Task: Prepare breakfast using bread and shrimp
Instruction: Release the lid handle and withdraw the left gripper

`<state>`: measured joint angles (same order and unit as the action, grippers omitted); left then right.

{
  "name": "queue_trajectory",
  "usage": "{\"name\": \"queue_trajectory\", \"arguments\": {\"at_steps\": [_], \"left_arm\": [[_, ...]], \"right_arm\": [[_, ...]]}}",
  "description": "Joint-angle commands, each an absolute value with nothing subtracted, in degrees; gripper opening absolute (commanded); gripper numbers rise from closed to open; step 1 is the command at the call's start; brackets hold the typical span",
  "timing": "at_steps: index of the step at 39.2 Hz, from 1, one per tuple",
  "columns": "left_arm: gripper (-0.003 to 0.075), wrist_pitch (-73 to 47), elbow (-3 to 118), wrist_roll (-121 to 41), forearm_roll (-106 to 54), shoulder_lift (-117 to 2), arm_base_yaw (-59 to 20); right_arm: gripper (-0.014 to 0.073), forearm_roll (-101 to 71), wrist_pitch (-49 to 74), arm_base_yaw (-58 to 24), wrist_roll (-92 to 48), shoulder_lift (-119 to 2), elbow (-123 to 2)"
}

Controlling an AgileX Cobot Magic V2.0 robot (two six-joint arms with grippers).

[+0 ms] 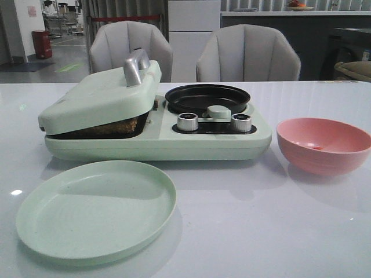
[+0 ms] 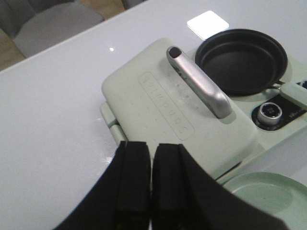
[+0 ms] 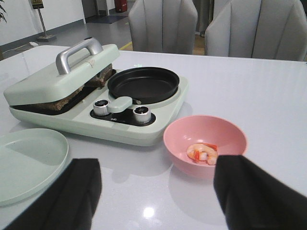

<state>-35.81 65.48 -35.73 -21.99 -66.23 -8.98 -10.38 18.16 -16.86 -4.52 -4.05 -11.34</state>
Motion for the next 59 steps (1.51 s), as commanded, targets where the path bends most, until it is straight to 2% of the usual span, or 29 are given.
{"name": "queue_trajectory", "arguments": {"at_steps": [1,12,38,51,59], "left_arm": [[0.0117,-26.63,62.72,-34.58,-23.56,-60.45,-9.31],[0.0117,-18.37,52.54,-34.59,-26.15,-47.78,-9.31],[0.0117,-20.24,32.36,-32.41,-27.49,-17.96,-11.71],[0.0117,-21.90,24.38,-31.47,-20.02,-13.50,-16.81],[0.0117,-21.10,22.99,-17.72,-8.93,-13.39,-17.57]], "right_arm": [[0.0582,-10.35,13.49,-16.52,-4.77,-4.55,-12.86],[0.0582,-10.35,13.49,-16.52,-4.77,-4.55,-12.86],[0.0582,-10.35,8.94,-16.52,-4.77,-4.55,-12.86],[0.0582,-10.35,8.02,-16.52,-4.77,-4.55,-12.86],[0.0582,-10.35,8.40,-16.52,-4.77,-4.55,-12.86]]}}
